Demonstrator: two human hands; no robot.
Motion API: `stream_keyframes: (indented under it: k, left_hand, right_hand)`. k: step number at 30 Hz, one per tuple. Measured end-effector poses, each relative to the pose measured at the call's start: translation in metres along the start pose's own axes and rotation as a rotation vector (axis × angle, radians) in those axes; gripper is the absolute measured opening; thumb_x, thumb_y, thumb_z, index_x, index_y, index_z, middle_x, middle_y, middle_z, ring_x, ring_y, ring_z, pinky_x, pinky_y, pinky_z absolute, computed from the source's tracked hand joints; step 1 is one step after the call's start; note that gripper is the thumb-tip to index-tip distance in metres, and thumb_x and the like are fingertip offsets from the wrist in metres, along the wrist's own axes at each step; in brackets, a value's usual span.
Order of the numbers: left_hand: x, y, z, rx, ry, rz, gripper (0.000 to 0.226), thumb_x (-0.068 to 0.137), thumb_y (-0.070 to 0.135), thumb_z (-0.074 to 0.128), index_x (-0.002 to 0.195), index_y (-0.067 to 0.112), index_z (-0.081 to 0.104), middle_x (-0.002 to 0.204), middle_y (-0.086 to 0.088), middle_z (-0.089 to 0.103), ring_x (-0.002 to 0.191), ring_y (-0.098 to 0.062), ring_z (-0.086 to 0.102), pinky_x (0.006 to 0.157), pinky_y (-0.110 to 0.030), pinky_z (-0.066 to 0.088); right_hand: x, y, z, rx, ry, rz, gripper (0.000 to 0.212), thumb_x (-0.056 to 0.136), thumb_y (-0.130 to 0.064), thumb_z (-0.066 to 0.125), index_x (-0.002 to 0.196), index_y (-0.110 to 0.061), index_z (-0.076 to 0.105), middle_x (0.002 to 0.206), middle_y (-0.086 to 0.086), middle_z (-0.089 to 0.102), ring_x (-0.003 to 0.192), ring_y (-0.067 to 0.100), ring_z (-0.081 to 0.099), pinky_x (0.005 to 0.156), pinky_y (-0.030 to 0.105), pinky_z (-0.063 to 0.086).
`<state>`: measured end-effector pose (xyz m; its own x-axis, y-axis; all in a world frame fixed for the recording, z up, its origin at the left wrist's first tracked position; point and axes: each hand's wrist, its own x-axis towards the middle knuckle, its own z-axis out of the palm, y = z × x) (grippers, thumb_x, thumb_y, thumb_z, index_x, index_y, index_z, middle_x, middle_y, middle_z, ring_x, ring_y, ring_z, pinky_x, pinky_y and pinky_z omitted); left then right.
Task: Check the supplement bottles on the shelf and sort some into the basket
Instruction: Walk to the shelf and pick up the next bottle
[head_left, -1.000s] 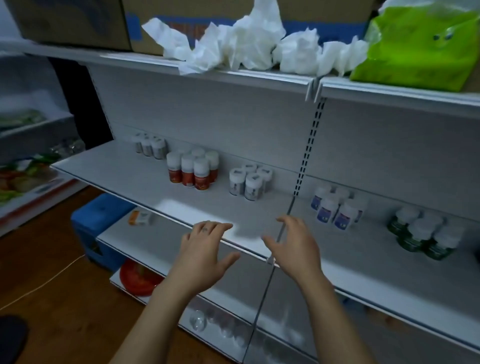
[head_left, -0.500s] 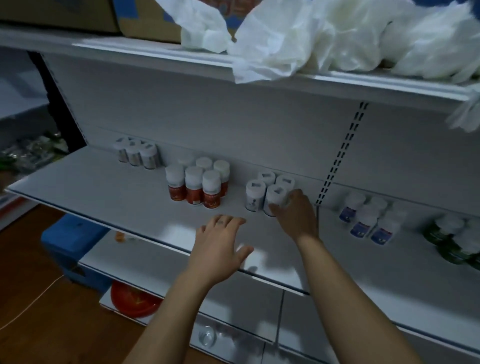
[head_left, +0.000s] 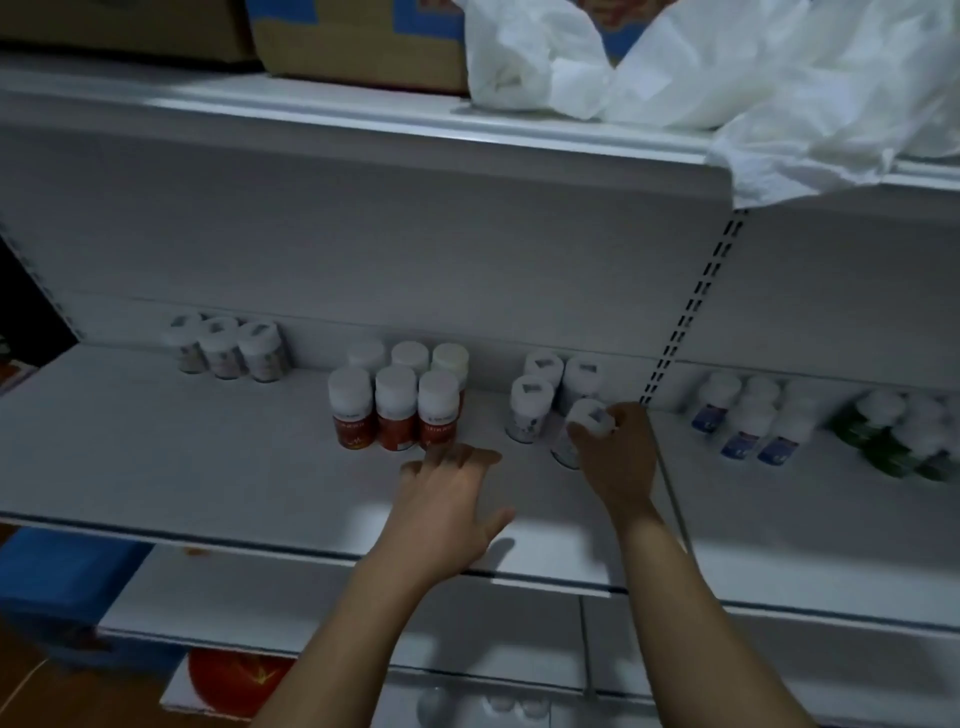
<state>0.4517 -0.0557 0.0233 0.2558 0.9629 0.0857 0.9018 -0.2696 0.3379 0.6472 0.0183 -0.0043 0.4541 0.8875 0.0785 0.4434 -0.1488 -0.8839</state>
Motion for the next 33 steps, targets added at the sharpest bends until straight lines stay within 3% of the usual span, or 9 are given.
stream_keyframes:
  k: [5, 9, 14, 19, 22, 26, 33]
  left_hand:
    - [0.003, 0.001, 0.000, -0.065, -0.032, 0.114, 0.066, 0.091, 0.053, 0.053, 0.147, 0.030, 0.028, 0.150, 0.004, 0.034, 0.139, -0.018, 0.026, 0.108, -0.037, 0.027]
    - [0.000, 0.015, 0.000, -0.355, -0.066, 0.212, 0.066, 0.090, 0.055, 0.053, 0.147, 0.036, 0.024, 0.151, 0.006, 0.026, 0.138, -0.013, 0.029, 0.110, -0.036, 0.033]
    - [-0.004, 0.028, 0.001, -0.559, -0.148, 0.307, 0.057, 0.089, 0.046, 0.061, 0.138, 0.045, 0.032, 0.130, 0.016, 0.050, 0.115, -0.001, 0.051, 0.095, -0.033, 0.048]
    - [-0.016, 0.038, -0.008, -0.860, -0.195, 0.225, 0.054, 0.081, 0.030, 0.075, 0.117, 0.048, 0.038, 0.114, 0.028, 0.056, 0.100, 0.009, 0.058, 0.079, -0.012, 0.048]
    - [-0.022, 0.040, -0.011, -0.866, -0.148, 0.193, 0.061, 0.070, 0.040, 0.082, 0.112, 0.048, 0.038, 0.112, 0.027, 0.053, 0.098, 0.008, 0.054, 0.074, -0.010, 0.045]
    - [-0.022, 0.041, -0.008, -0.752, -0.009, 0.194, 0.075, 0.057, 0.050, 0.087, 0.112, 0.046, 0.037, 0.113, 0.025, 0.044, 0.096, 0.006, 0.048, 0.073, -0.012, 0.041]
    - [-0.023, 0.039, -0.009, -0.709, 0.070, 0.249, 0.082, 0.052, 0.055, 0.087, 0.115, 0.047, 0.035, 0.115, 0.030, 0.038, 0.101, 0.002, 0.046, 0.080, -0.017, 0.044]
  right_hand:
    - [-0.036, -0.002, -0.038, 0.221, -0.117, 0.113, 0.022, 0.083, -0.015, 0.075, 0.097, -0.017, 0.058, 0.096, -0.002, 0.062, 0.088, 0.019, 0.063, 0.072, 0.033, 0.055]
    - [-0.063, -0.015, -0.068, 0.487, -0.270, 0.145, 0.023, 0.085, 0.002, 0.067, 0.106, -0.006, 0.064, 0.106, 0.013, 0.069, 0.087, 0.017, 0.068, 0.068, 0.024, 0.056]
    - [-0.087, -0.026, -0.087, 0.597, -0.354, 0.118, 0.031, 0.080, 0.007, 0.066, 0.106, -0.010, 0.066, 0.100, 0.005, 0.071, 0.089, 0.015, 0.068, 0.071, 0.025, 0.054]
    - [-0.093, -0.029, -0.100, 0.668, -0.433, 0.093, 0.044, 0.070, -0.005, 0.062, 0.114, -0.005, 0.063, 0.106, 0.008, 0.068, 0.094, 0.018, 0.065, 0.075, 0.024, 0.053]
    - [-0.095, -0.034, -0.102, 0.697, -0.437, 0.098, 0.041, 0.072, -0.006, 0.062, 0.113, -0.005, 0.065, 0.108, 0.010, 0.067, 0.096, 0.020, 0.064, 0.076, 0.026, 0.054]
    - [-0.099, -0.037, -0.093, 0.699, -0.424, 0.091, 0.028, 0.075, -0.010, 0.062, 0.103, -0.012, 0.067, 0.094, 0.003, 0.070, 0.087, 0.015, 0.067, 0.071, 0.026, 0.054]
    - [-0.099, -0.049, -0.089, 0.688, -0.413, 0.066, 0.027, 0.075, -0.013, 0.061, 0.101, -0.014, 0.067, 0.089, -0.001, 0.070, 0.083, 0.012, 0.066, 0.069, 0.024, 0.054]
